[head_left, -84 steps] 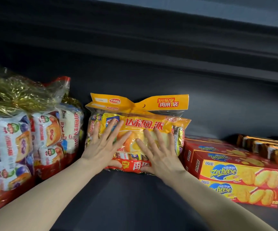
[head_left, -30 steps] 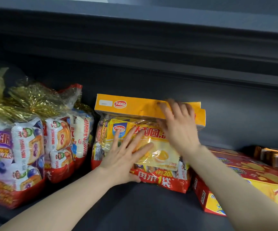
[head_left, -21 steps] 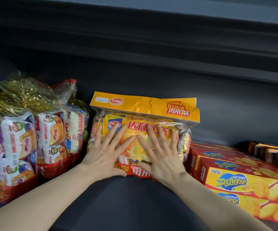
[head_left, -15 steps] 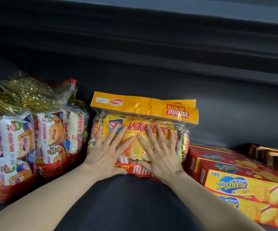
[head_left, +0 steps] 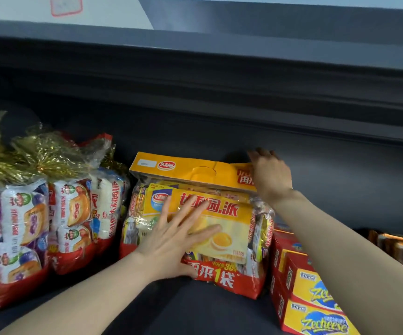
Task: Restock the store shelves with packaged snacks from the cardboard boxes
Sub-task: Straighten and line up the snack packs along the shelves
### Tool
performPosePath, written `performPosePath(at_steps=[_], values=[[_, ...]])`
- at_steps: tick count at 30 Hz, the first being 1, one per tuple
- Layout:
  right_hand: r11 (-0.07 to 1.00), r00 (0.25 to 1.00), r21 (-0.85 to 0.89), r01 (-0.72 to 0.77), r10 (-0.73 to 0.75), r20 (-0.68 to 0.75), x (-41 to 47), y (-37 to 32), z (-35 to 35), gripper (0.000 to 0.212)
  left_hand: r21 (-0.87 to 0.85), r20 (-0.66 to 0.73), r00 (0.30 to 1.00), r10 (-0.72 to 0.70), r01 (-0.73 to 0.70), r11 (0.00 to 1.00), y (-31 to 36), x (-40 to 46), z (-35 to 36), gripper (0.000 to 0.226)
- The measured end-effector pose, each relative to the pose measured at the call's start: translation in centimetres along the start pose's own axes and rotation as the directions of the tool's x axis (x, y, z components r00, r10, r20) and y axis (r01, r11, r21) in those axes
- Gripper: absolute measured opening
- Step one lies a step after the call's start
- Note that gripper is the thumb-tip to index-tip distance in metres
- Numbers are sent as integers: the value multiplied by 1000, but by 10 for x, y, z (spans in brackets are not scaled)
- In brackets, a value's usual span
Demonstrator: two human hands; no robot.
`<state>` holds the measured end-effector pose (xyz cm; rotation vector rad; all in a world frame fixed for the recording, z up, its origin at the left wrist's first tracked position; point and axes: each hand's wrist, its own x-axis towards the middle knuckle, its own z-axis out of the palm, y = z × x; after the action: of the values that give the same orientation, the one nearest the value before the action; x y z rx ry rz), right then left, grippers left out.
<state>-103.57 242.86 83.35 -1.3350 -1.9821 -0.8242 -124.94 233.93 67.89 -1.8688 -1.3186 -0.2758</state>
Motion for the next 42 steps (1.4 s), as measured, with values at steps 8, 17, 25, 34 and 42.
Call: performPosePath(at_steps=[8, 17, 25, 34, 42], values=[[991, 989, 34, -132, 134, -67, -2, 4, 17, 24, -90, 73, 996, -58, 65, 994, 7, 6, 11, 112], [981, 982, -86, 172, -178, -66, -123, -57, 41, 84, -53, -4, 998, -66, 66, 996, -25, -18, 16, 130], [939, 971, -269, 213, -172, 169, -135, -50, 70, 105, -107, 13, 999, -30, 31, 994, -39, -11, 37, 131], [989, 968, -144, 29, 8, 250, -154, -85, 19, 86, -100, 142, 989, -39, 54, 993, -37, -41, -12, 97], [997, 999, -68, 25, -27, -19, -162, -153, -35, 68, -104, -265, 964, -3, -26, 994, -54, -124, -79, 49]])
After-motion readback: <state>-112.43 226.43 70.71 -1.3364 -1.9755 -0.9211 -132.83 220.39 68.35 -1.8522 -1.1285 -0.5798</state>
